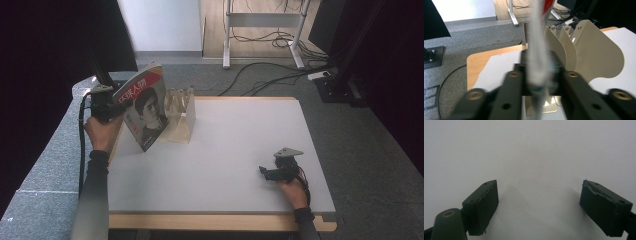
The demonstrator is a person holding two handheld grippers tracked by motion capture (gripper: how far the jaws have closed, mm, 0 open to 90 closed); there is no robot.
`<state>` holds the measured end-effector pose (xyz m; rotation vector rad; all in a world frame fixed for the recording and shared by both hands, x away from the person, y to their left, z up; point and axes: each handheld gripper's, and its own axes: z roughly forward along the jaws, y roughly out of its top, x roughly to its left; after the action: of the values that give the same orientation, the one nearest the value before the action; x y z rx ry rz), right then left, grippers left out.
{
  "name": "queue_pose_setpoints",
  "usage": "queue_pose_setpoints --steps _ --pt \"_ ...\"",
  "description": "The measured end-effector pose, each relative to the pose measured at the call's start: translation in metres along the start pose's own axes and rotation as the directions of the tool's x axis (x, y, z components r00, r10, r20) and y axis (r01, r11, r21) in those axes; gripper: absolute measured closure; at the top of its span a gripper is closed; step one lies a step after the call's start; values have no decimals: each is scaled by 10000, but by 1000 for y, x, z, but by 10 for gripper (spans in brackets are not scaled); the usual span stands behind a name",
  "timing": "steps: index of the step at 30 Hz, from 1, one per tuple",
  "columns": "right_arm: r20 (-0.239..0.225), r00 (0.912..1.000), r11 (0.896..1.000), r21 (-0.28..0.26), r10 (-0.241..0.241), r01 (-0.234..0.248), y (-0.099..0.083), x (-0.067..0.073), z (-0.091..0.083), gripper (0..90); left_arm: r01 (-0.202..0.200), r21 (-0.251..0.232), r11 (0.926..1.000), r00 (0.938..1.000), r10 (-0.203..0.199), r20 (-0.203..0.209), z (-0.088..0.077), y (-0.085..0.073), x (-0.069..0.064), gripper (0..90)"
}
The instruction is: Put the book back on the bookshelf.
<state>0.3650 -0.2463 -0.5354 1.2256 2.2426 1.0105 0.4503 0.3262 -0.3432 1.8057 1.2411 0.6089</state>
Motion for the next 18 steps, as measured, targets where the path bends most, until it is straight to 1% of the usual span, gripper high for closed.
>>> queue_pose_setpoints --steps 1,2,3,5,7,8,9,10,12,14,16,18 --pt "-2 10000 10000 1 -2 2 0 0 0 146 -1 29 10000 10000 1 -80 0 0 1 688" --pt "-4 10000 10000 1 -3 3 0 0 0 147 -14 28 10000 9999 14 -148 0 0 1 649" --pt "2 10000 10000 -1 -8 8 0 0 0 147 10 -8 10000 10000 -10 -39 0 0 1 612" --pt "-1 10000 10000 3 -1 1 0 0 0 147 -7 -93 10000 9997 9 225 0 -1 1 486" --pt "9 10000 10000 0 -16 16 0 0 0 146 -108 -15 9999 9997 108 197 0 -2 -2 366" --pt "8 10000 10000 -1 -14 14 0 0 0 147 -144 81 9999 9997 142 185 0 -2 -3 320" --pt "9 10000 10000 0 -13 13 0 0 0 146 -152 146 9998 9996 149 258 -1 -3 -3 278" --pt "8 10000 10000 4 -1 1 0 0 0 147 -153 151 9998 9993 147 336 -3 -3 -4 249" --pt "10 10000 10000 3 -2 2 1 0 0 147 -190 98 9998 9993 187 310 -6 -5 -4 172" --pt "8 10000 10000 5 -2 2 1 0 0 147 -270 -15 9996 9994 270 216 -11 -7 -4 141" --pt "13 10000 10000 9 3 -3 1 0 0 147 -128 -37 9999 9990 129 422 -16 -8 -3 115" --pt "18 10000 10000 2 1 -1 1 0 0 147 -100 -1 10000 9988 100 485 -21 -10 -3 72"
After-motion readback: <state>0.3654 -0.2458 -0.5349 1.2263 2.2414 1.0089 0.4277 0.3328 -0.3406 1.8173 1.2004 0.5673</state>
